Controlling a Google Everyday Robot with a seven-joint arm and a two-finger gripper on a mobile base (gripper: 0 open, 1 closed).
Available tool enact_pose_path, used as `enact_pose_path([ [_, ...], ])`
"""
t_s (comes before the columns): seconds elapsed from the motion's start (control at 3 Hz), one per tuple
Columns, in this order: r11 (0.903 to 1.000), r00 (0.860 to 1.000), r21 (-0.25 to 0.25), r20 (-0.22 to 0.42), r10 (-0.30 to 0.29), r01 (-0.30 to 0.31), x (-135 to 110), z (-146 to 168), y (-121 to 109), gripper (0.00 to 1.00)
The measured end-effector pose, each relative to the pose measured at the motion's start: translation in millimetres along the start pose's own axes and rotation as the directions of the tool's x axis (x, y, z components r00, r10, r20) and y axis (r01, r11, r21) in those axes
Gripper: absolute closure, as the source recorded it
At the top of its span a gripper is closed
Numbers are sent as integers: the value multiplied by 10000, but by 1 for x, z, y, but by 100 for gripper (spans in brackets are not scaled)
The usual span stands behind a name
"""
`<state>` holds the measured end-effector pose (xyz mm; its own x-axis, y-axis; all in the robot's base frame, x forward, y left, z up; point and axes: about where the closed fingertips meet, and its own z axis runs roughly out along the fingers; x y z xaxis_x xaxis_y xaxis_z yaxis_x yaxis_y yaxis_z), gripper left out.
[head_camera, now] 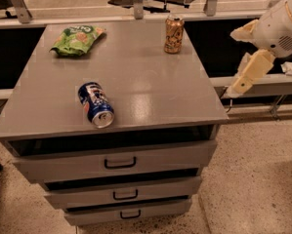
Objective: Move orange can near pepsi can
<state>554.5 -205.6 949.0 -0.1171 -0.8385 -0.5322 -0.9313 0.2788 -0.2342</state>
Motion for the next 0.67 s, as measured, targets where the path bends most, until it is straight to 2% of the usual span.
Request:
enact_pose_path([
  [0.33, 9994, 9886, 302, 1501, 135, -182, -23, 32, -55, 0],
  [0.67, 9994, 9887, 290, 1491, 131, -176, -23, 32, -55, 0],
])
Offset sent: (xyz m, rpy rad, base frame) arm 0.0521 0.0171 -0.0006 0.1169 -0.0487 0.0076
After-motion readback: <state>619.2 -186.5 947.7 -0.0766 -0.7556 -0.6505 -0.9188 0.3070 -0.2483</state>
